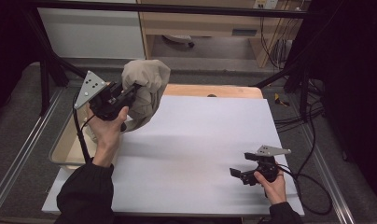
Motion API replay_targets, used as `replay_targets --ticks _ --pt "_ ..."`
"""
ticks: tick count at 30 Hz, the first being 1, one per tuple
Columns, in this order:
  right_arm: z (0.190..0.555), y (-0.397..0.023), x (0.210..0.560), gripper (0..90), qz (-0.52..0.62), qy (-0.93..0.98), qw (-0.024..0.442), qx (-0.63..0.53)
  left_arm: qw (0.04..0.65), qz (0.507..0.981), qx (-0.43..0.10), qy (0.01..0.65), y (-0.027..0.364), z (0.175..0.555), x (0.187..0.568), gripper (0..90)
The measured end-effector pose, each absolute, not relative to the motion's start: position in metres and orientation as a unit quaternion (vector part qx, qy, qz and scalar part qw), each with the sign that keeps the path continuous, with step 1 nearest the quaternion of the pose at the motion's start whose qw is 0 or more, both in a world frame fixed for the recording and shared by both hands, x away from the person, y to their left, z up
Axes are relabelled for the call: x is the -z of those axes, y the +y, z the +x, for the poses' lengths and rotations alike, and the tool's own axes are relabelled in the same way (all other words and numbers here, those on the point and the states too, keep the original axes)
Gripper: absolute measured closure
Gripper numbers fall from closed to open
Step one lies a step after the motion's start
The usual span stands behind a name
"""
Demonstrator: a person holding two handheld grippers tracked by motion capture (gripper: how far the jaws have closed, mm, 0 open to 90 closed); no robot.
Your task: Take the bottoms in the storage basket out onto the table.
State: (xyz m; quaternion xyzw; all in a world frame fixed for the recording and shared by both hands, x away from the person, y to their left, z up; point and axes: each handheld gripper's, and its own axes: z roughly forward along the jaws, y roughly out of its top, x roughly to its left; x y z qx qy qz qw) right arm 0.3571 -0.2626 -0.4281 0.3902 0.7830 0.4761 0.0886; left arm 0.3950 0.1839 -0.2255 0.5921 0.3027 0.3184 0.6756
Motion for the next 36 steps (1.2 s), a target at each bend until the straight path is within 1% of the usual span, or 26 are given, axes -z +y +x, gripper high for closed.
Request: replay_targets --ticks 21,36 --pt "0.357 -0.263 0.428 0.5 0.391 0.781 0.087 -0.479 0.680 0.602 -0.298 0.294 0.156 0.402 0.228 75.0" --pt "0.356 -0.263 0.427 0.5 0.389 0.781 0.088 -0.480 0.682 0.613 -0.284 0.281 0.128 0.404 0.227 75.0"
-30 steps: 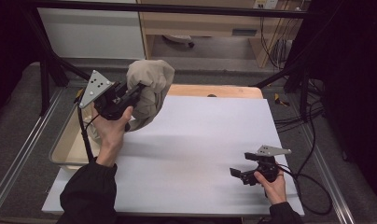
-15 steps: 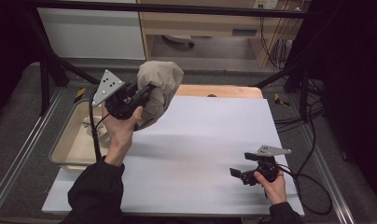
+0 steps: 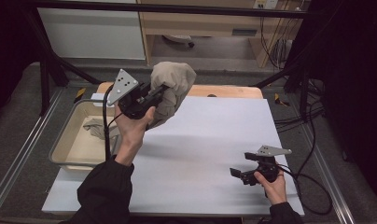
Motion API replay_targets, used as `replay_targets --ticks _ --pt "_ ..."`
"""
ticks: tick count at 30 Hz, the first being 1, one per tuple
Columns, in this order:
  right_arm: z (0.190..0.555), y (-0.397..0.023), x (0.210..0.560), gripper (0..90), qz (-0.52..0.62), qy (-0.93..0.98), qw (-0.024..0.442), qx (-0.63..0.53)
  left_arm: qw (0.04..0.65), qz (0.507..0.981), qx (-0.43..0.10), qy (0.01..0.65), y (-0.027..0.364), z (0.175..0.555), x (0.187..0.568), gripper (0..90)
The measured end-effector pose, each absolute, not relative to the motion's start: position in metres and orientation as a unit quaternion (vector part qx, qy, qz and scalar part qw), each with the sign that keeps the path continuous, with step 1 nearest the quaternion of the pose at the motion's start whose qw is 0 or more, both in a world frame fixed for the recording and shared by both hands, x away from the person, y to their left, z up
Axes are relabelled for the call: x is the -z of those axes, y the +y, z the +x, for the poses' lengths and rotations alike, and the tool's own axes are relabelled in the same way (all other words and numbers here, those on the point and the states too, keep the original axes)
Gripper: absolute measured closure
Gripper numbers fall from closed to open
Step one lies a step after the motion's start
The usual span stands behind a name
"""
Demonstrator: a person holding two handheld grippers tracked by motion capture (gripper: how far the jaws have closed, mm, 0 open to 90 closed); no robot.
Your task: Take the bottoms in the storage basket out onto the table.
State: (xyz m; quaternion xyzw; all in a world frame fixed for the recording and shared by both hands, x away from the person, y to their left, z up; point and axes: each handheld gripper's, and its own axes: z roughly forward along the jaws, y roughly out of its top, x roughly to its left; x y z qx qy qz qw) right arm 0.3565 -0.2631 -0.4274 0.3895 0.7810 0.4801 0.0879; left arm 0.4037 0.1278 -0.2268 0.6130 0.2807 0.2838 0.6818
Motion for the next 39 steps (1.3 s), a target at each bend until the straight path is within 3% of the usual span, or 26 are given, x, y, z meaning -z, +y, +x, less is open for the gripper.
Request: replay_targets --ticks 39 --pt "0.356 -0.264 0.427 0.5 0.388 0.780 0.089 -0.483 0.685 0.638 -0.241 0.255 0.058 0.409 0.231 75.1"
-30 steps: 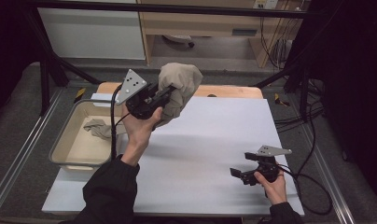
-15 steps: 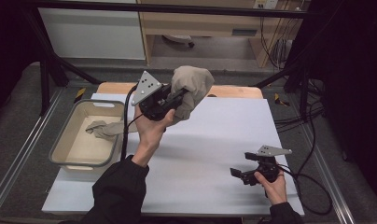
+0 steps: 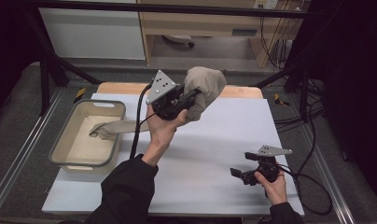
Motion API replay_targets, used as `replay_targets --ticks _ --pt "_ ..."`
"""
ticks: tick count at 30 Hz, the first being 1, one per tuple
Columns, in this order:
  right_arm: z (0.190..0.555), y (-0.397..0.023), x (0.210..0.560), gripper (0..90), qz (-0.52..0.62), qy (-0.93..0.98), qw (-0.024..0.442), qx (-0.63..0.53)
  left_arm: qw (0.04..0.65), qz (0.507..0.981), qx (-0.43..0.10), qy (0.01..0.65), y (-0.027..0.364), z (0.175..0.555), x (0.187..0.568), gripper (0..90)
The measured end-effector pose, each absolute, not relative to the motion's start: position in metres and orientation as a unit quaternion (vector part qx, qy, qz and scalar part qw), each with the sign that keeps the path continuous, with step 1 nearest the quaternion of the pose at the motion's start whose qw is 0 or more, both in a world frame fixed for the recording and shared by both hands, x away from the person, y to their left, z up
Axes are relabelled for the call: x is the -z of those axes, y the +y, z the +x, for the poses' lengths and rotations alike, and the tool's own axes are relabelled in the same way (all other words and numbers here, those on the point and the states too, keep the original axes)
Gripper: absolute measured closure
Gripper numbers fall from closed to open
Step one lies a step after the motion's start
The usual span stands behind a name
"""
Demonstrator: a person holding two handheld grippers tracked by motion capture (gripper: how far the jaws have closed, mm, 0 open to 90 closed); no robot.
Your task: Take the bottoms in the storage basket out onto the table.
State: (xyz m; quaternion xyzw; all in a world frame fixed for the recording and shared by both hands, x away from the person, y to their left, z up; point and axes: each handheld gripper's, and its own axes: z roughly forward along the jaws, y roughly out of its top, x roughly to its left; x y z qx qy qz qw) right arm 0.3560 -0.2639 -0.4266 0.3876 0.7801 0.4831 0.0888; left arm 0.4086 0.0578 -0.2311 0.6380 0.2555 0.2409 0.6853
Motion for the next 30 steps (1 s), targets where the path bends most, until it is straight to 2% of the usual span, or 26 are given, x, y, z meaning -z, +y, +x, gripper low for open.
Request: replay_targets --ticks 30 --pt "0.356 -0.266 0.426 0.5 0.385 0.777 0.090 -0.489 0.692 0.656 -0.211 0.216 -0.008 0.401 0.219 75.0"
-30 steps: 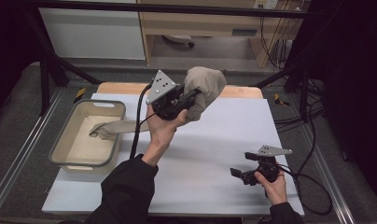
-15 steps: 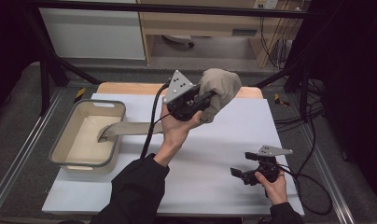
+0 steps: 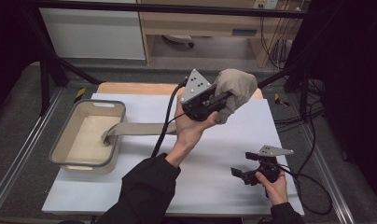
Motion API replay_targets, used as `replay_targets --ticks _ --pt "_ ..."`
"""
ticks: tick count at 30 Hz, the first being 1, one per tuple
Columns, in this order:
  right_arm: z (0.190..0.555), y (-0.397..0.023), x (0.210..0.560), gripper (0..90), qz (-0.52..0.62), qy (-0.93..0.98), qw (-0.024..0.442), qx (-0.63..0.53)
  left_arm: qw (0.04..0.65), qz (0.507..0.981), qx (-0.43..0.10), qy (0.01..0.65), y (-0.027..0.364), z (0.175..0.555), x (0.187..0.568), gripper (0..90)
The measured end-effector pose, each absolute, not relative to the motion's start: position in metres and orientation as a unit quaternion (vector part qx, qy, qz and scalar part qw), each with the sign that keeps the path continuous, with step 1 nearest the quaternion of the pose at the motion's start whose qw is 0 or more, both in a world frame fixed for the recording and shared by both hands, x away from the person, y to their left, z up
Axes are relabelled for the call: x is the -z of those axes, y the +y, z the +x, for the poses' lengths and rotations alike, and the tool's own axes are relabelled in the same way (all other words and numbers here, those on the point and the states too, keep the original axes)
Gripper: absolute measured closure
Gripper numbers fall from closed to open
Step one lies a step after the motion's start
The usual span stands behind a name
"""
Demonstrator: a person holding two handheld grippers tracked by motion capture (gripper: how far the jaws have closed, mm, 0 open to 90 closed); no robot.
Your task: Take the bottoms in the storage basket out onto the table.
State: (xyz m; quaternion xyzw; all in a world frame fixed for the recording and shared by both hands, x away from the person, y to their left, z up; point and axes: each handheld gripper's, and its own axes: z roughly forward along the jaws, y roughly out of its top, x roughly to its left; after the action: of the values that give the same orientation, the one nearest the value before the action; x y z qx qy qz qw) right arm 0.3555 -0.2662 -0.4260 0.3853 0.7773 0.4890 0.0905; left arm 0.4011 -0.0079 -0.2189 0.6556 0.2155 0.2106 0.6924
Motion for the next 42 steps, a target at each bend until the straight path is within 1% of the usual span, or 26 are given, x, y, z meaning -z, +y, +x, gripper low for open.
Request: replay_targets --ticks 21,30,36,42 --pt "0.355 -0.266 0.426 0.5 0.385 0.776 0.088 -0.493 0.701 0.661 -0.189 0.188 -0.053 0.392 0.205 75.0" --pt "0.354 -0.268 0.426 0.5 0.386 0.774 0.087 -0.495 0.701 0.668 -0.182 0.174 -0.075 0.391 0.205 75.0" --pt "0.355 -0.268 0.427 0.5 0.384 0.775 0.087 -0.494 0.689 0.674 -0.192 0.185 -0.058 0.398 0.212 75.0" --pt "0.355 -0.267 0.428 0.5 0.386 0.775 0.087 -0.493 0.668 0.684 -0.208 0.205 -0.024 0.406 0.221 75.0"
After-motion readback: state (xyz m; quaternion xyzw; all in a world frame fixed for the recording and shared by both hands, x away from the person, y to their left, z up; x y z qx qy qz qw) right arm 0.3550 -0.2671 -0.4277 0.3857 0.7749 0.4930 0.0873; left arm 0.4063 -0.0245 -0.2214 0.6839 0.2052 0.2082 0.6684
